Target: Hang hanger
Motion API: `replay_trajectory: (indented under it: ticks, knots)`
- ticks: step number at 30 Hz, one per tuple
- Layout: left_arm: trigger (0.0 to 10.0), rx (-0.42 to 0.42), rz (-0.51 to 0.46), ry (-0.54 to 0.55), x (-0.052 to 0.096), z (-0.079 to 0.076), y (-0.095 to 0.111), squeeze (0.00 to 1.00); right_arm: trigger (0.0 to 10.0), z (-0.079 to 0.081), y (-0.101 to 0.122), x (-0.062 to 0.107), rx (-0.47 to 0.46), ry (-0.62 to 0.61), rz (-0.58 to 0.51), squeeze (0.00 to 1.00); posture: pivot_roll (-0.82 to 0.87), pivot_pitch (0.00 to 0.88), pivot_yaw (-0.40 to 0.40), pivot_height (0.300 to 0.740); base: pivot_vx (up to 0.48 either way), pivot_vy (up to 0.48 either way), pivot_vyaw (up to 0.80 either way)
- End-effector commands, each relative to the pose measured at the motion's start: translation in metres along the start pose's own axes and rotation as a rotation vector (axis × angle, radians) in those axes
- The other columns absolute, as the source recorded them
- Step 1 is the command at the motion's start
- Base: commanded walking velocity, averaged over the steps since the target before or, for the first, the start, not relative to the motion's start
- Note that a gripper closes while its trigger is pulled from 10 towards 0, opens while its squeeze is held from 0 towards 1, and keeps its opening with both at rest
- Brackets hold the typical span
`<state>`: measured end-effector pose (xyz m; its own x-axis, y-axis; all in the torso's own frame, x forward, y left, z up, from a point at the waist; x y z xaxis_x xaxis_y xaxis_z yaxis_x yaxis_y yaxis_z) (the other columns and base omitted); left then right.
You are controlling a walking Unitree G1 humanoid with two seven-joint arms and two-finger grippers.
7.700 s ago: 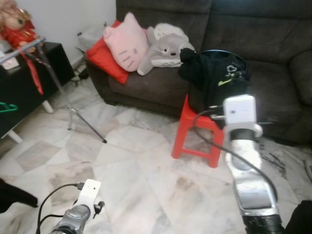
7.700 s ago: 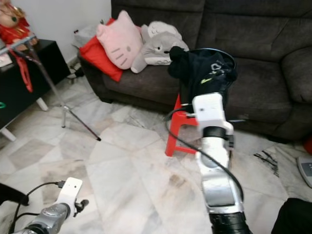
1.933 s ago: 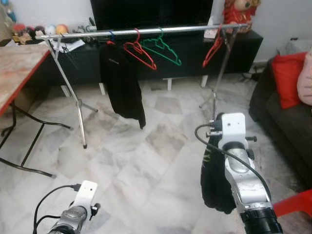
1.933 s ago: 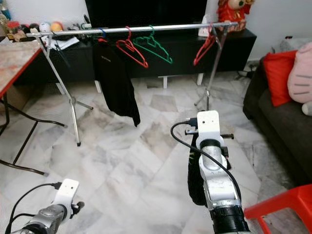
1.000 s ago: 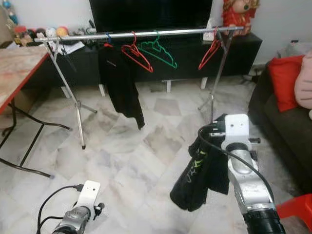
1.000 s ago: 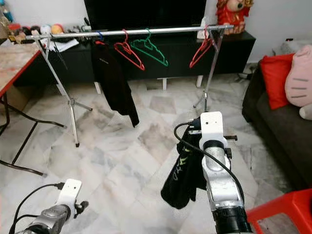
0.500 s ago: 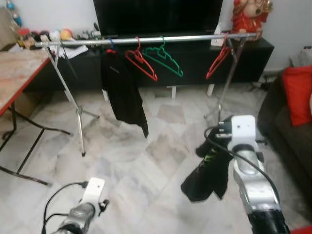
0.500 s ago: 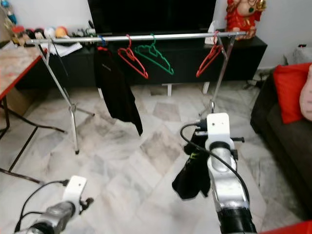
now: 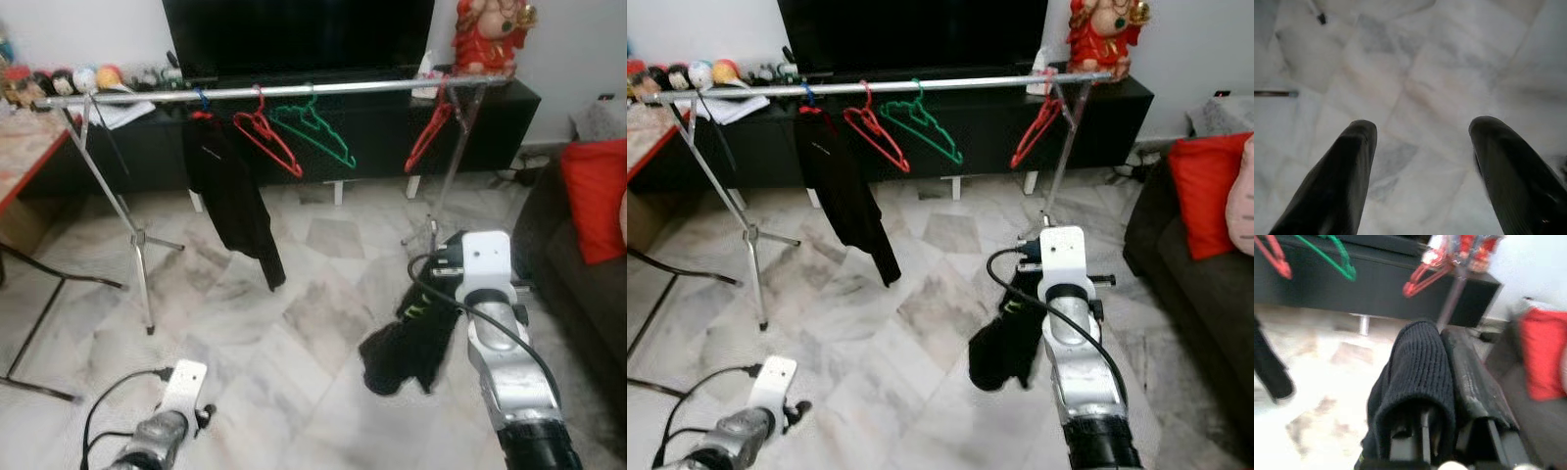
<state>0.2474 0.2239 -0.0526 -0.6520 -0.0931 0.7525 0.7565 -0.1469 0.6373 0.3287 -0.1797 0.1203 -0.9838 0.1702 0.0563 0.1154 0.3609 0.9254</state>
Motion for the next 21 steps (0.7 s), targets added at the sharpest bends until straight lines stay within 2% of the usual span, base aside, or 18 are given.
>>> replay_trajectory:
  ticks: [1,21]
  knots:
    - [10.0,0.004,0.009,-0.002,0.0,-0.001,-0.001,0.0,10.0,-0.009,0.008,-0.001,0.0,-0.027,-0.039,0.0,-0.1,0.033,0.043,0.74,0.356,0.0,0.0]
    - [10.0,0.006,0.008,-0.002,0.0,-0.001,-0.001,0.0,10.0,-0.015,-0.011,0.0,0.023,-0.035,0.006,0.0,-0.1,0.033,0.043,0.74,0.354,0.0,0.0]
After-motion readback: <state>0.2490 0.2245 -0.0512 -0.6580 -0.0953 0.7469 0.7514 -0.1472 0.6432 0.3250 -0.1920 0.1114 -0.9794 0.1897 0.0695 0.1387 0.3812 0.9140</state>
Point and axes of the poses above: a point about 5 cm out from each wrist's last joint towards the gripper, its own x axis pointing back from the gripper into the wrist, its own y axis along the axis of the wrist's last joint, z = x × y, the point moved 1 cm from there along -x, pointing out of the wrist towards the gripper, and after that the axes turned 5 degrees about x, right-handed, at the moved point
